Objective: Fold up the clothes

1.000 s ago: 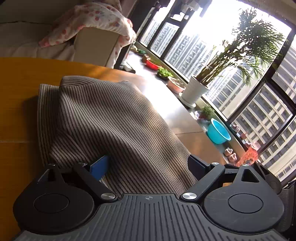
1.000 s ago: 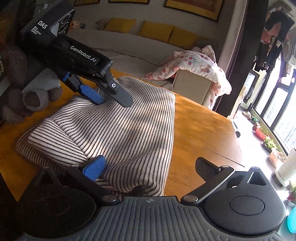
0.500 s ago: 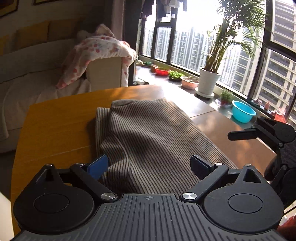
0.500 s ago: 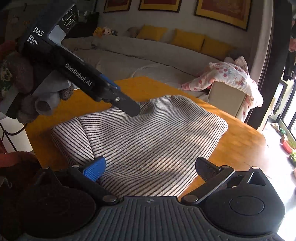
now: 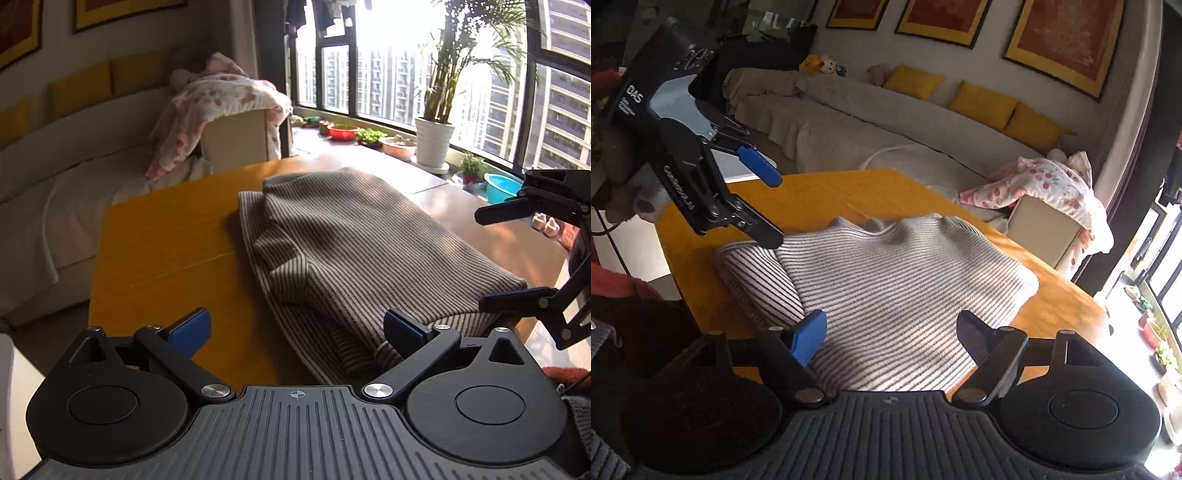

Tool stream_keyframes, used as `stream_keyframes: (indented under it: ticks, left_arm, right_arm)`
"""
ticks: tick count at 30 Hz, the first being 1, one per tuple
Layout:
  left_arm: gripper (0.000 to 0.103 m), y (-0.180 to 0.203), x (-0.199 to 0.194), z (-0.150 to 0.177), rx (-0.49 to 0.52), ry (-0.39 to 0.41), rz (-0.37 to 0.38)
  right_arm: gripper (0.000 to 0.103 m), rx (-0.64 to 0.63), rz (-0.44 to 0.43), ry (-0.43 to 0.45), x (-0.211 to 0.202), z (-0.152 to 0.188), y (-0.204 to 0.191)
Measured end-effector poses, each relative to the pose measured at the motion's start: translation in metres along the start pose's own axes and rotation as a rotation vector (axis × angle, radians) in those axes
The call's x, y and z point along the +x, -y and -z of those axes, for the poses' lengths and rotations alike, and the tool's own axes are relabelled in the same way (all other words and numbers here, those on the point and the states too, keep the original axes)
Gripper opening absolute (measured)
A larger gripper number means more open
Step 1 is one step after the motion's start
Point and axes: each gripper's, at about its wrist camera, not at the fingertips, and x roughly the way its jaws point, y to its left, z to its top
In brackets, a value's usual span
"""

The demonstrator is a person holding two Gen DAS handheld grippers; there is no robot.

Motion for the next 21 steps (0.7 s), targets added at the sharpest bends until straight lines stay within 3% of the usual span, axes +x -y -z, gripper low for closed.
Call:
stream_keyframes:
  ticks: [4, 8, 9, 10, 15, 18, 21]
  left_arm:
    - [0.103, -0.01, -0.013, 0.0, -0.019, 0.026, -0.021]
    - [0.103, -0.001, -0.027, 0.006, 0.069, 0.037, 0.036]
    - [0.103, 0.003, -0.028, 0.007, 0.091, 0.034, 0.048]
    - [0.103, 0.006, -0.029, 0.009, 0.117, 0.031, 0.06]
    - [0.103, 0.024, -0.027, 0.017, 0.234, 0.011, 0.098]
    - [0.103, 0.035, -0.012, 0.025, 0.309, -0.027, 0.064]
    - [0.103, 0.044, 0.002, 0.032, 0.362, -0.052, 0.014]
  right_arm:
    - [0.077, -0.071, -0.081, -0.035, 0.016, -0.001, -0.03]
    - [0.075, -0.119, -0.063, -0.063, 0.028, 0.005, -0.047]
    - [0.066, -0.114, -0.057, -0.063, 0.029, 0.004, -0.047]
    - [0.054, -0.042, -0.083, -0.078, 0.031, 0.004, -0.037]
    - [0.051, 0.349, -0.238, -0.145, 0.041, 0.002, 0.019]
    - [0.051, 0.432, -0.277, -0.149, 0.042, 0.006, 0.029]
    - [0.052, 0.42, -0.271, -0.14, 0.04, 0.008, 0.026]
